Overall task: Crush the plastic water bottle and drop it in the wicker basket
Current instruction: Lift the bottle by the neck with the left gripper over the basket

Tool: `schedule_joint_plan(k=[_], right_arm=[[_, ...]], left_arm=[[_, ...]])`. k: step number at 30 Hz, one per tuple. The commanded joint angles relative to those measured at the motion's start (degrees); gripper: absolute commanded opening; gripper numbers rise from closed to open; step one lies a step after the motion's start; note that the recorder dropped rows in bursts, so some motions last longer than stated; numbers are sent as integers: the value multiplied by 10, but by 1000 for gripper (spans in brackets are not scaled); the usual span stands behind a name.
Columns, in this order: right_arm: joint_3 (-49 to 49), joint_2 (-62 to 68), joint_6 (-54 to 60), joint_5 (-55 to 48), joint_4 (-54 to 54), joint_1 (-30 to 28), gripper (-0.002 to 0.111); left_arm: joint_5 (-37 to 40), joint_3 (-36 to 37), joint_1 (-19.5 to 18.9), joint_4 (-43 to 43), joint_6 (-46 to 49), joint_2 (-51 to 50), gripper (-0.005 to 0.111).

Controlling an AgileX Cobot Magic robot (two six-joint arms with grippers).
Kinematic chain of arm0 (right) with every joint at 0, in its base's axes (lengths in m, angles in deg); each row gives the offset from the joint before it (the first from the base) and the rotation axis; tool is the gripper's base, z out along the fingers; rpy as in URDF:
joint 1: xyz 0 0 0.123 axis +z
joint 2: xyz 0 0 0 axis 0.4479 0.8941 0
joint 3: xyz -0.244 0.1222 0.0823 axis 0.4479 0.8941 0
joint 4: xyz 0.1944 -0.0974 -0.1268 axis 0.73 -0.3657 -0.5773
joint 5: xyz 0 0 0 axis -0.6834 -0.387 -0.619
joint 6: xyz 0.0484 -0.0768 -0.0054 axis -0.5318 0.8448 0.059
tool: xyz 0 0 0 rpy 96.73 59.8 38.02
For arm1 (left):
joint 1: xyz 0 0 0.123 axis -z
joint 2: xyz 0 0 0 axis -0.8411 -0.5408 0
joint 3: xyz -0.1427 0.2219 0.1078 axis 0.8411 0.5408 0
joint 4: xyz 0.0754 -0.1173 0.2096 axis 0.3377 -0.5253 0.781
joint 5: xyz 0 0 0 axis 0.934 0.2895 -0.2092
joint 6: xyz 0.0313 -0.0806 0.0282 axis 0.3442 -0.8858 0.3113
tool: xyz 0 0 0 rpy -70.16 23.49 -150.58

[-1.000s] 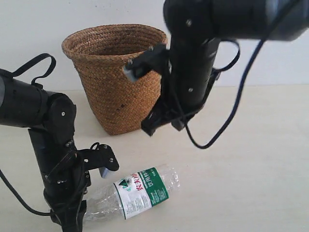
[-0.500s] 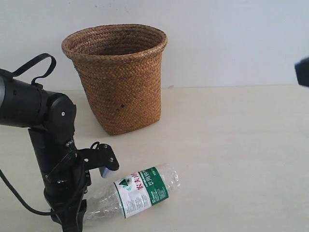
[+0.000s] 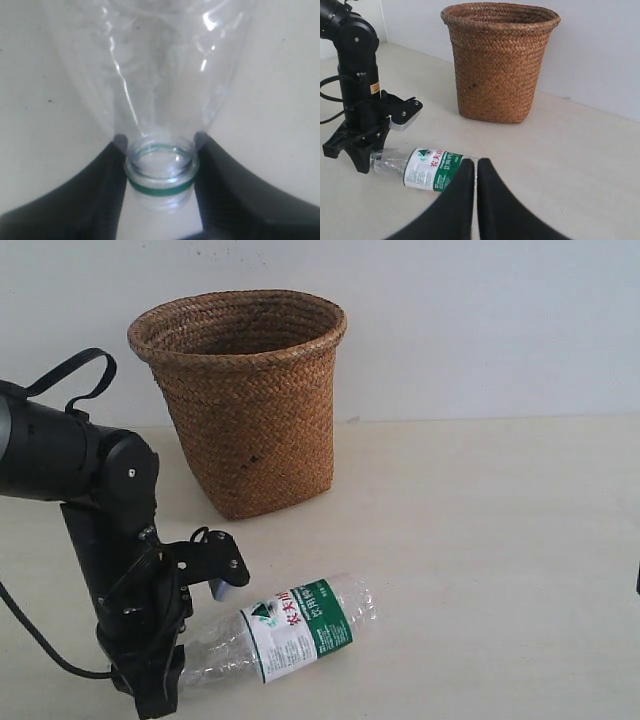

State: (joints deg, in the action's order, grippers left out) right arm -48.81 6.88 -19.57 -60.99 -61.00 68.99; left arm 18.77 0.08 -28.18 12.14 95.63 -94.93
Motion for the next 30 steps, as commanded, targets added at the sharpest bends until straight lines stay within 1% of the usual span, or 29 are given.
schedule_joint_plan(k=[1, 4, 9, 13, 22, 24, 27, 30], right_arm=[[2, -3, -4, 20, 4, -1, 0], [2, -3, -4, 20, 5, -1, 0], [2, -3, -4, 20, 7, -1, 0], [2, -3, -4, 20, 10, -1, 0], [2, -3, -4, 20, 10, -1, 0], [2, -3, -4, 20, 10, -1, 0], [2, -3, -4, 20, 10, -1, 0], [2, -3, -4, 20, 10, -1, 0]], left_arm=[[-4, -22, 1, 16, 2, 24, 4], [-3, -45, 1, 48, -2, 47, 4], [-8, -95, 1, 115, -43, 90, 4], [-3, -139, 1, 149, -46, 122, 4], [61, -231, 1, 226, -49, 153, 4], [86, -248, 1, 229, -49, 153, 4], [123, -254, 1, 226, -54, 153, 4], [167, -254, 1, 187, -58, 153, 4]])
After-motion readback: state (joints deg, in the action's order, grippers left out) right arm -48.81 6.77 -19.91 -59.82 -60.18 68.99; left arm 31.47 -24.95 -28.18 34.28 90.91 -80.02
